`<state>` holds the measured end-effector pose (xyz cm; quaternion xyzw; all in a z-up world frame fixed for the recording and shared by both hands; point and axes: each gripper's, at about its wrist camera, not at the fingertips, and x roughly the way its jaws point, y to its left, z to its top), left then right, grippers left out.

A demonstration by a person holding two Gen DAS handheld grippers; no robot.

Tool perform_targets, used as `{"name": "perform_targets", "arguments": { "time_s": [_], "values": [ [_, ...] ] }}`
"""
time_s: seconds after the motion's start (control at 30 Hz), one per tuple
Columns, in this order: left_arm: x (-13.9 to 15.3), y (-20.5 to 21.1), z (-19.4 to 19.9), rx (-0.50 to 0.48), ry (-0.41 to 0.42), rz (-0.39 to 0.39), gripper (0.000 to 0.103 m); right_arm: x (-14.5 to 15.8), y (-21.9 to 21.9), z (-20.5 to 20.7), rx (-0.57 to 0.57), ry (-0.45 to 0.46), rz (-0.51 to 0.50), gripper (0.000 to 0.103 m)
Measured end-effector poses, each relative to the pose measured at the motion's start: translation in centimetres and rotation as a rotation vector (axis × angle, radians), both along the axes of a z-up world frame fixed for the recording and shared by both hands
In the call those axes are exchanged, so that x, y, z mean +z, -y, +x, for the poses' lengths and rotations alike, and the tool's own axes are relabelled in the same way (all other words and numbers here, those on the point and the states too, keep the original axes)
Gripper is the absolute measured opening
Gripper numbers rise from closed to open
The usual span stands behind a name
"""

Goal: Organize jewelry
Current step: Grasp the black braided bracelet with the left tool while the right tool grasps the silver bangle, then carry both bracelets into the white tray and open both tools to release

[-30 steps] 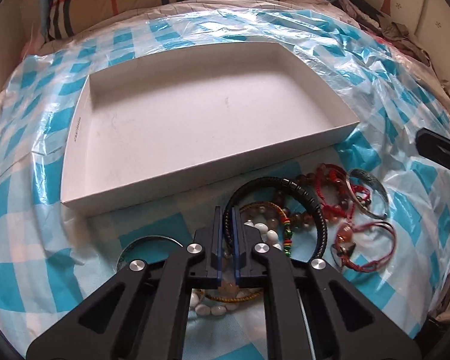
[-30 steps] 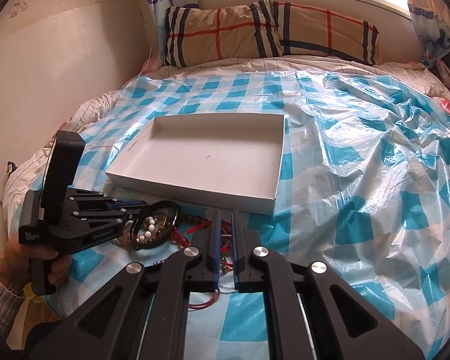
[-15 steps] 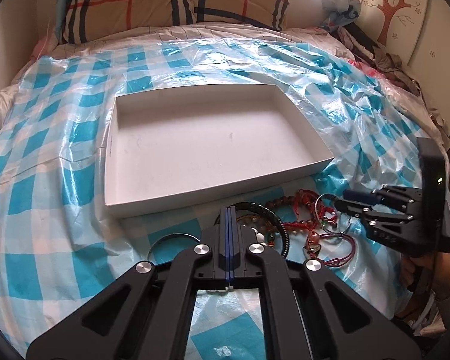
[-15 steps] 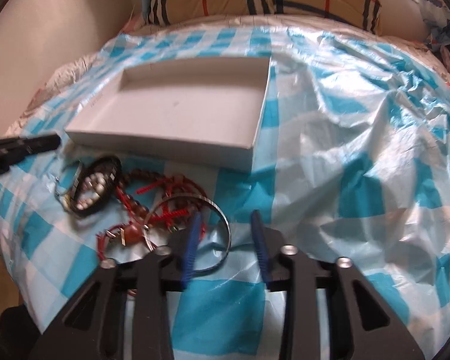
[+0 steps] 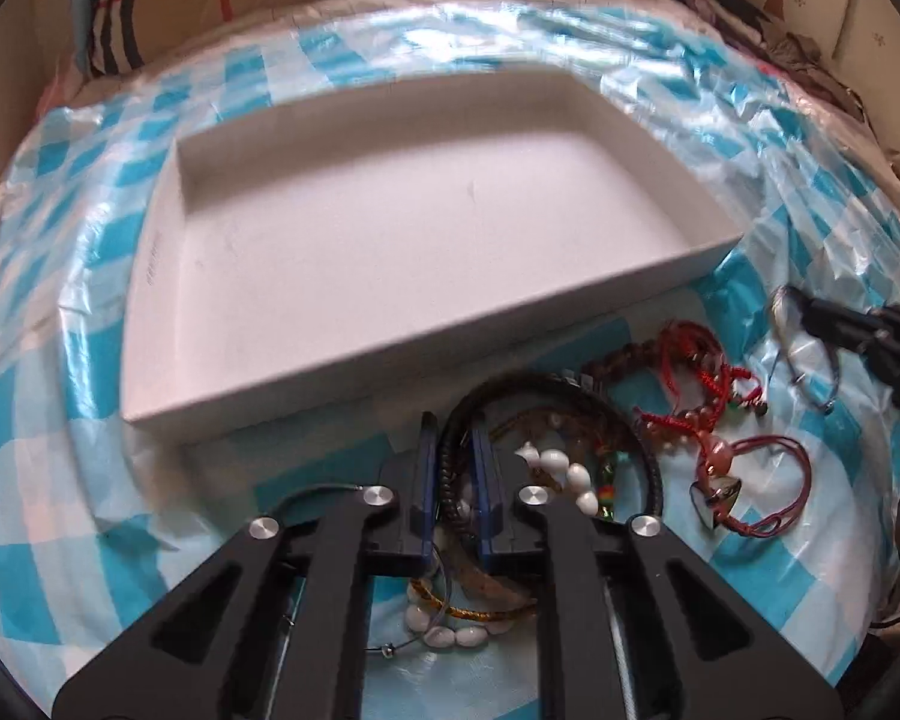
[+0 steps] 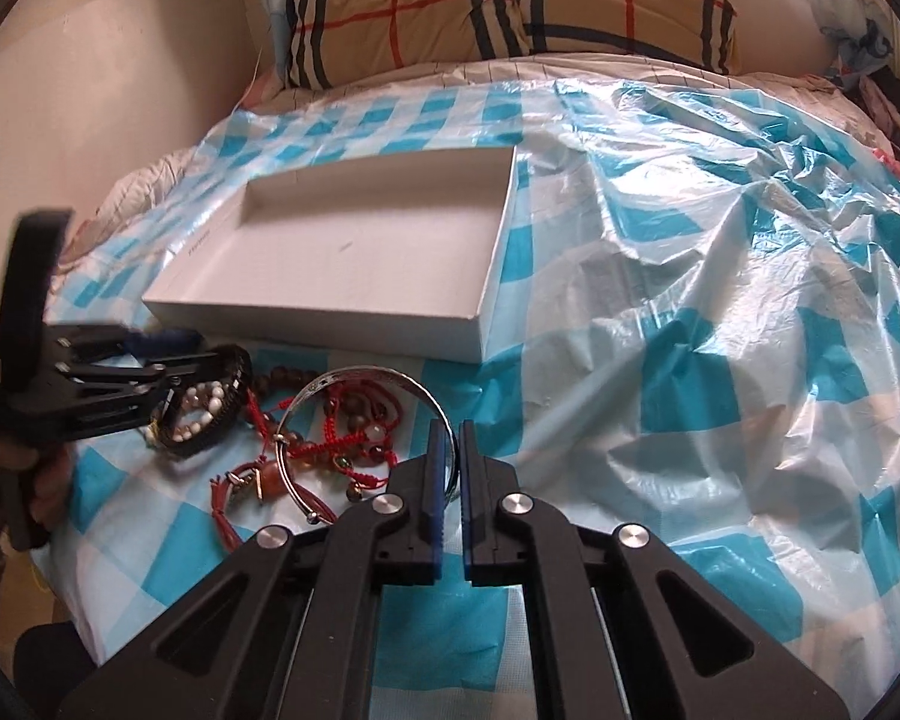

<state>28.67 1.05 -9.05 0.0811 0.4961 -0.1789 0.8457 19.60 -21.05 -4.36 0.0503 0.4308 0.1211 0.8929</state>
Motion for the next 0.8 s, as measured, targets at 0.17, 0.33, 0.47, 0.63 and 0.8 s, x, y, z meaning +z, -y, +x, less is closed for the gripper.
{"name": "perform_targets", "arguments": {
  "time_s": [0.17, 0.33, 0.47, 0.63, 0.8],
  "values": [
    [2.0, -0.6, -1.2, 0.012, 0.022, -0.07, 0.006, 1.8, -0.3, -0.1, 0.011, 0.041, 0.032, 0.005],
    [5.2, -2.2, -1.5, 0.038, 0.061, -0.152, 0.006, 3.2, -1.0, 0.8, 0.016, 0.083, 0.049, 0.005],
    [6.9, -3.2, 0.0, 0.096, 0.104, -0.164, 0.006, 3.9, -2.1, 2.6, 0.017, 0.11, 0.049, 0.005],
    [7.1, -3.3, 2.8, 0.161, 0.139, -0.146, 0.006, 3.5, -3.7, 6.0, 0.012, 0.124, 0.043, 0.005],
    [6.0, -2.8, 5.3, 0.25, 0.177, -0.091, 0.007, 2.1, -5.0, 9.3, -0.003, 0.126, 0.016, 0.005]
  ]
}}
